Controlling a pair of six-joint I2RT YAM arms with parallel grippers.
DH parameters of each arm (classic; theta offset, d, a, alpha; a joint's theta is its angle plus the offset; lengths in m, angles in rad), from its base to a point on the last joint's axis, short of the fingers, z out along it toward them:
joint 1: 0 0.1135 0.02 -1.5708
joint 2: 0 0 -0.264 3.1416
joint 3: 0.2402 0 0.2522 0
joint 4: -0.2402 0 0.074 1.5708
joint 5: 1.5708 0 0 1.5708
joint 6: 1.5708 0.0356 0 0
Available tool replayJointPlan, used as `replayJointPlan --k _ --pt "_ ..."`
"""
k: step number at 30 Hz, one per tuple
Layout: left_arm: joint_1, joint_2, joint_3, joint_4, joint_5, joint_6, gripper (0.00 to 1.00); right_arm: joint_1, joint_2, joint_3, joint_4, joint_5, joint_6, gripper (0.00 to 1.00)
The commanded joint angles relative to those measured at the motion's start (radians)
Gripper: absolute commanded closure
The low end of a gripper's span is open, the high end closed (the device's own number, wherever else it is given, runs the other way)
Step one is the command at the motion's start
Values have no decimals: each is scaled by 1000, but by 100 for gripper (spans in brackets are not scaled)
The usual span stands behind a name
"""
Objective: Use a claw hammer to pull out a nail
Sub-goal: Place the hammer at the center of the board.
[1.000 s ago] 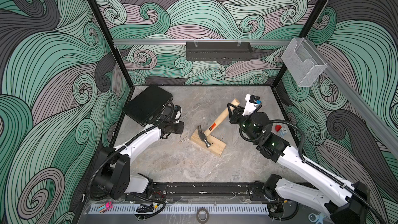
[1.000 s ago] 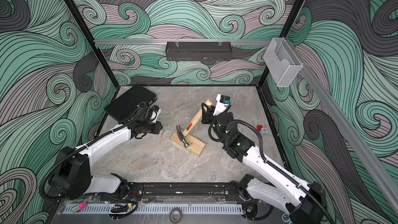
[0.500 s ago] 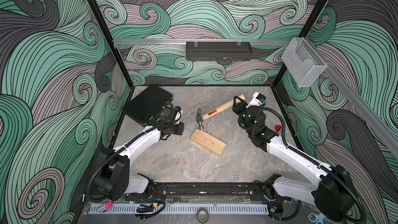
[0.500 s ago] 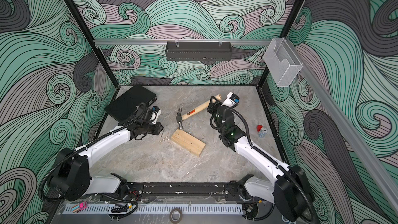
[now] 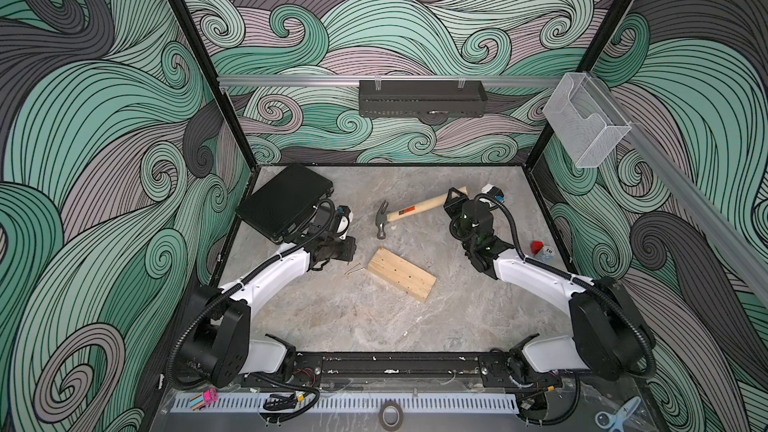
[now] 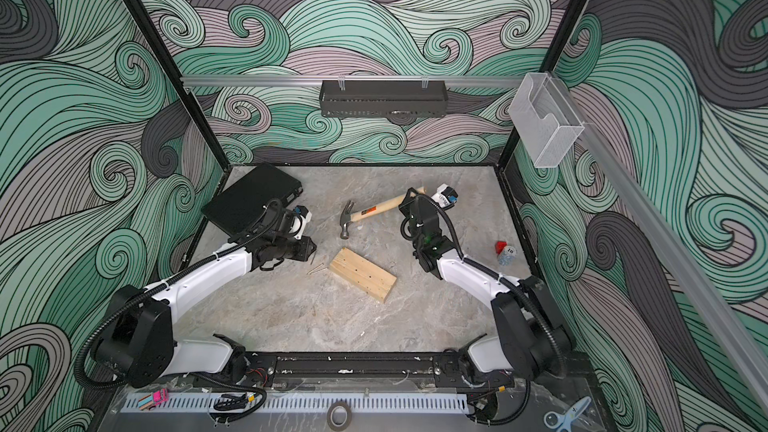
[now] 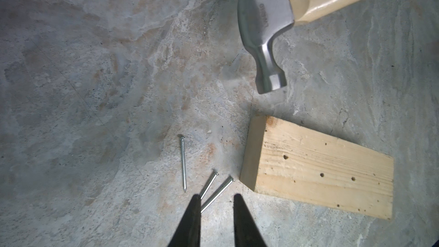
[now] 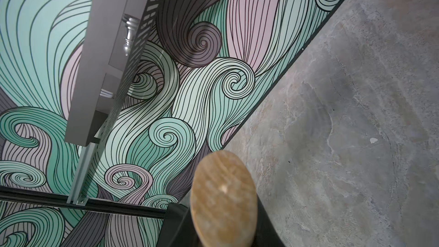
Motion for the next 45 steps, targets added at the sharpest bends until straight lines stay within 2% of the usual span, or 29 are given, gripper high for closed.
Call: replayJointPlan --k 1,22,26,36,40,45 --pt "7 -13 4 -13 3 20 75 -11 8 2 256 19 179 100" --pt "8 -13 -17 4 10 -1 75 -37 191 -138 405 12 432 99" --pt "8 -15 -16 -1 5 -2 75 -52 208 -146 389 -36 445 85" --pt "7 -12 -20 0 2 -7 74 -67 142 -201 159 -25 461 52" --pt "7 -9 -20 1 2 -11 74 -70 114 -210 67 -17 458 42" --pt "8 -9 -22 -1 -1 -13 74 -77 80 -182 -114 -16 458 35"
